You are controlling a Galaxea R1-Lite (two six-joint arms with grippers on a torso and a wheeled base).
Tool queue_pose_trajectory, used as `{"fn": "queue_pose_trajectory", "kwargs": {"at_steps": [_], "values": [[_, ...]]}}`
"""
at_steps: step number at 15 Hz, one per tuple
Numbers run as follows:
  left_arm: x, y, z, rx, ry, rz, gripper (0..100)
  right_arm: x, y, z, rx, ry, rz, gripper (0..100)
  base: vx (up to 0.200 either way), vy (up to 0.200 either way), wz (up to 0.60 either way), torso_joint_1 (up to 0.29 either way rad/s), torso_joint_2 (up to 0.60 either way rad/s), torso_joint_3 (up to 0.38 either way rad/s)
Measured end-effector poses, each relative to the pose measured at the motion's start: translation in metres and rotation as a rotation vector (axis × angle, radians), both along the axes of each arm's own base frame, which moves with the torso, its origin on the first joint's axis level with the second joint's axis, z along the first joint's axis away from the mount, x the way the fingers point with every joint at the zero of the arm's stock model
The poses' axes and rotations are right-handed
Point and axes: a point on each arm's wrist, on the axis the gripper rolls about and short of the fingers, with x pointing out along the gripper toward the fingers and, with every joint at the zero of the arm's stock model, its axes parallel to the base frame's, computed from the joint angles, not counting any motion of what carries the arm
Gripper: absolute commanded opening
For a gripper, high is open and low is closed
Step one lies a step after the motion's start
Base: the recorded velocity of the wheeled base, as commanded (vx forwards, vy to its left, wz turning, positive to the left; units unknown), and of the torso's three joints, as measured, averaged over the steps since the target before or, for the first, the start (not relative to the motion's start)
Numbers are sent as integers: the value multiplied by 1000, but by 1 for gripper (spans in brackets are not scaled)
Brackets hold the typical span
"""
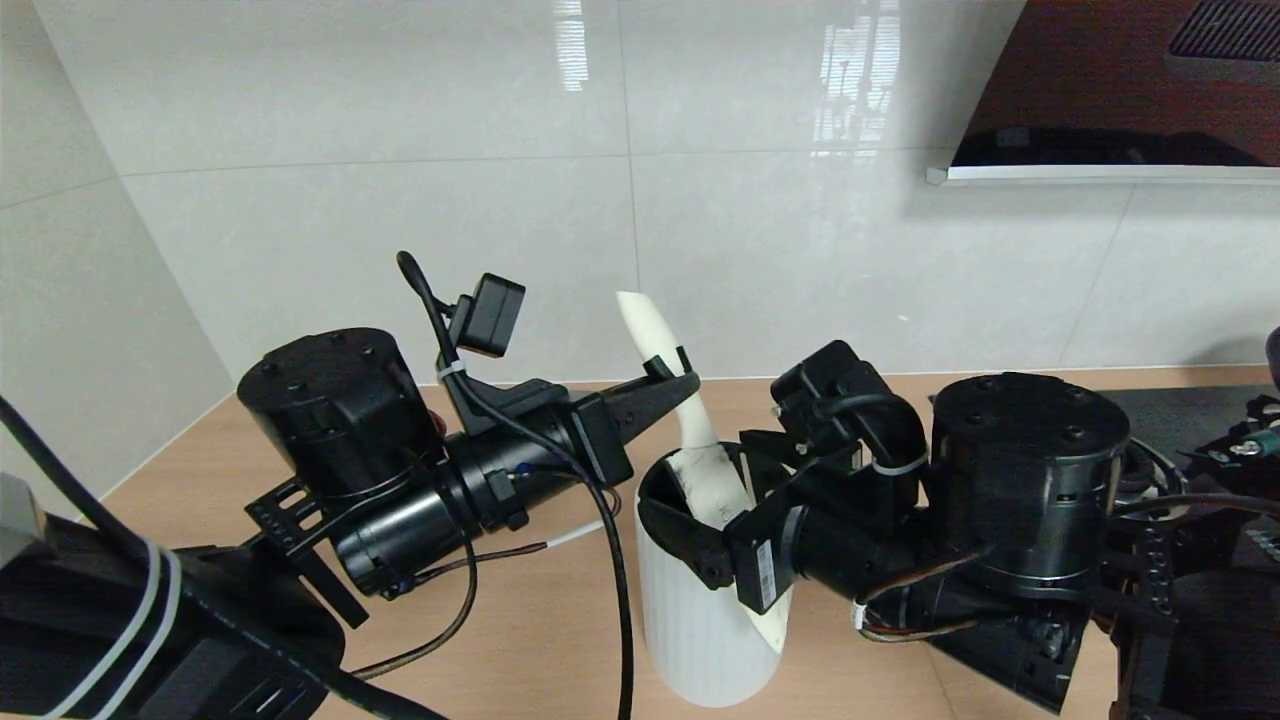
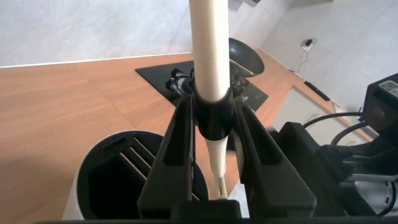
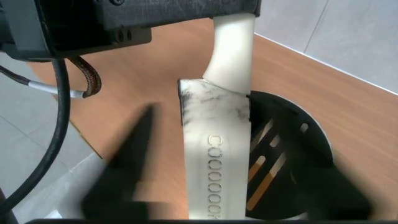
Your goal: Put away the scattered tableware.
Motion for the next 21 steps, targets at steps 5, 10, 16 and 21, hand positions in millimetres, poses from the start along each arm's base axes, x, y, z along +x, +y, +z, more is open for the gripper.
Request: {"fn": "queue_pose_trajectory", "kwargs": {"at_steps": [5, 10, 16, 21], "values": [[-5, 5, 13, -36, -44, 40, 0, 3, -16, 19, 73, -56, -54, 100, 0, 0, 0, 0, 0, 0], [-27, 27, 57, -86, -206, 80, 0, 28, -90, 59, 188, -146, -270, 100, 0, 0, 0, 0, 0, 0], [-39, 32, 71, 58, -453, 261, 0, 37, -125, 64, 196, -172, -366, 100, 0, 0, 0, 0, 0, 0], [-58, 4, 49, 161, -494, 201, 0, 38, -126, 65, 196, -172, -369, 100, 0, 0, 0, 0, 0, 0]]}}
